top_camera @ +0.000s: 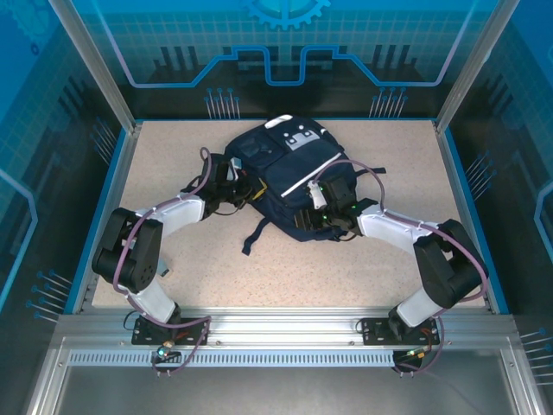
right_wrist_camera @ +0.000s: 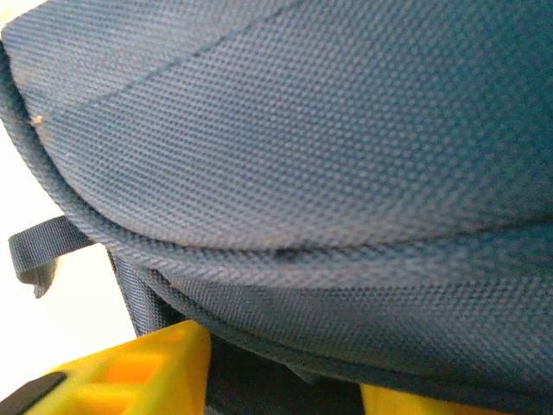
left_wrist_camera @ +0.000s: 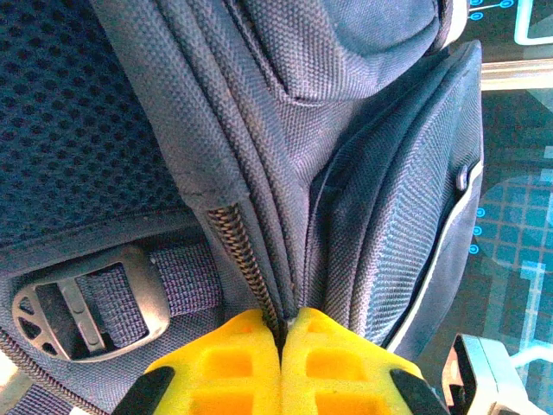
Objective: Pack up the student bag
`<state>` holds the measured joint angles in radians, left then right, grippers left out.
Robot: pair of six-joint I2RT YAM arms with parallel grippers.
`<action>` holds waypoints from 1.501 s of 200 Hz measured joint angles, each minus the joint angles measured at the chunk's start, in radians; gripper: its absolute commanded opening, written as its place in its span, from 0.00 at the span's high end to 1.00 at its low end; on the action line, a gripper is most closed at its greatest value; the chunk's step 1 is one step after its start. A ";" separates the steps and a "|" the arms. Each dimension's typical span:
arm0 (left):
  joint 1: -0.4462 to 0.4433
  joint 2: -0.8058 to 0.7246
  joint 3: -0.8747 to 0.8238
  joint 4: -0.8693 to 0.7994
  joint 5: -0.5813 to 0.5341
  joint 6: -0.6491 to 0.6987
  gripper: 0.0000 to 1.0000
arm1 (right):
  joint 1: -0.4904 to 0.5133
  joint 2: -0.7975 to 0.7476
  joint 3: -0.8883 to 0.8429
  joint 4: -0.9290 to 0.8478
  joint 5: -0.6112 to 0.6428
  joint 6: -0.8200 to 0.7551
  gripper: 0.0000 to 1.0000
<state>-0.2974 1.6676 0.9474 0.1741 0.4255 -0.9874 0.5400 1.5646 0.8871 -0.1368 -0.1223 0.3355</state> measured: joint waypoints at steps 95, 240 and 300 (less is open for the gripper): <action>0.012 -0.003 0.011 -0.013 -0.014 0.000 0.92 | -0.004 -0.039 -0.036 0.052 -0.027 0.005 1.00; -0.063 -0.143 -0.293 0.243 -0.032 -0.139 0.65 | -0.003 -0.085 -0.027 0.071 -0.070 0.072 0.89; -0.116 -0.016 -0.296 0.429 -0.036 -0.238 0.73 | -0.002 -0.085 -0.014 0.070 -0.074 0.084 0.89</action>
<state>-0.4133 1.6520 0.6518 0.6033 0.3897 -1.2251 0.5385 1.4792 0.8726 -0.0666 -0.1959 0.4191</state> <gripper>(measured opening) 0.286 0.108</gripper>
